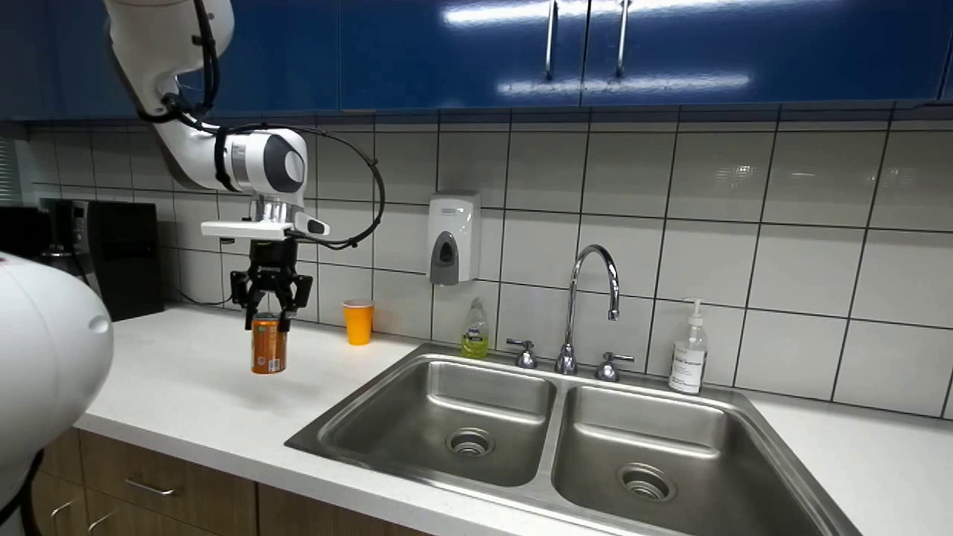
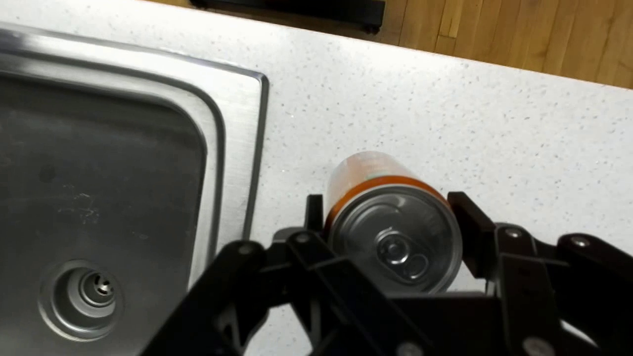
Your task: Put the orange can on the left side of the counter.
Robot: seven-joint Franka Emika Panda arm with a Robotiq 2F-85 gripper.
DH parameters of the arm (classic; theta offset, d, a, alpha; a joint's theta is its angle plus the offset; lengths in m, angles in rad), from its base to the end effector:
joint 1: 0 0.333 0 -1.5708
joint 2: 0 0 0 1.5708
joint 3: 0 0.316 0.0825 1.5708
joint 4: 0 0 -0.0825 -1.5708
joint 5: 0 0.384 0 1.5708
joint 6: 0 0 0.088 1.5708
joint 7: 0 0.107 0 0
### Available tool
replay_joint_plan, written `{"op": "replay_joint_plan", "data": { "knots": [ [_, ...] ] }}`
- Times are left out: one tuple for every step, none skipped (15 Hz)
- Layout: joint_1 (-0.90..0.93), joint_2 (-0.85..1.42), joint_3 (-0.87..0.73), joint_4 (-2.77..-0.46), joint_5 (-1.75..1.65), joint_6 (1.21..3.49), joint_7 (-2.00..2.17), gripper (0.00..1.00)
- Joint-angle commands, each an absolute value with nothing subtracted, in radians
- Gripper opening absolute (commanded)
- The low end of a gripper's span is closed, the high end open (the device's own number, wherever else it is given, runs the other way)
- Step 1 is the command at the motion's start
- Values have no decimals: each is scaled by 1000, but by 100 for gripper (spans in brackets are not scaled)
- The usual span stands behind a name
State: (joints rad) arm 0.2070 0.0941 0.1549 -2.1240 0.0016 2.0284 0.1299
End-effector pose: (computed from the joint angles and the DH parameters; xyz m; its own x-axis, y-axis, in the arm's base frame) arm 0.4997 0.1886 0.3530 0.9561 0.2249 -0.1879 0.2306 -0.9730 0.0086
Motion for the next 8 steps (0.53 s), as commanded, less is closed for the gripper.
{"op": "replay_joint_plan", "data": {
  "knots": [
    [237, 167, 190, -2040, -41, 2012, 129, 38],
    [248, 192, 197, -2020, -52, 2016, 135, 38],
    [258, 215, 200, -2000, -62, 2019, 136, 38],
    [266, 240, 202, -1977, -68, 2019, 135, 38],
    [275, 268, 202, -1953, -78, 2020, 137, 38],
    [282, 291, 201, -1931, -81, 2021, 137, 38],
    [288, 315, 199, -1909, -86, 2022, 139, 38],
    [295, 336, 197, -1887, -91, 2019, 139, 38]
  ]
}}
